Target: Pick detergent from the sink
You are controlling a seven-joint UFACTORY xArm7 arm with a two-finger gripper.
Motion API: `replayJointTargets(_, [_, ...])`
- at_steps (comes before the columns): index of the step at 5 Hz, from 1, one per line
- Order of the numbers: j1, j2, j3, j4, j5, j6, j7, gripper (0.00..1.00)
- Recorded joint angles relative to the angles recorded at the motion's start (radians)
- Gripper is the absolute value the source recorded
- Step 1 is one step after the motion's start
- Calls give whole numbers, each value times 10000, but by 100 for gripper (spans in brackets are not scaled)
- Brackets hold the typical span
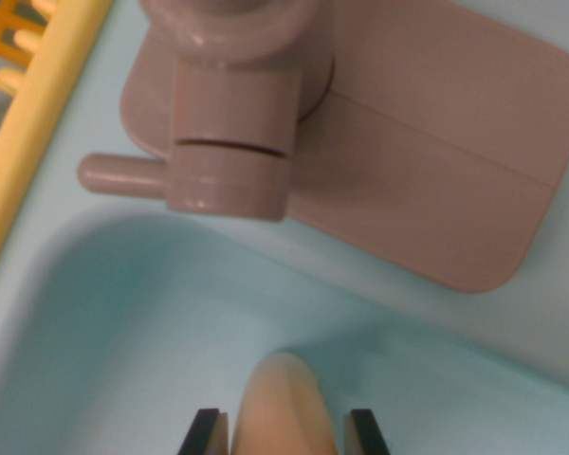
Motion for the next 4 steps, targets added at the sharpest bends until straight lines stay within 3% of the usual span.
replayJointTargets(3, [0,-33,-1,82,-7,115,9,100])
replayJointTargets(4, [0,-89,-3,217,-18,305,24,100])
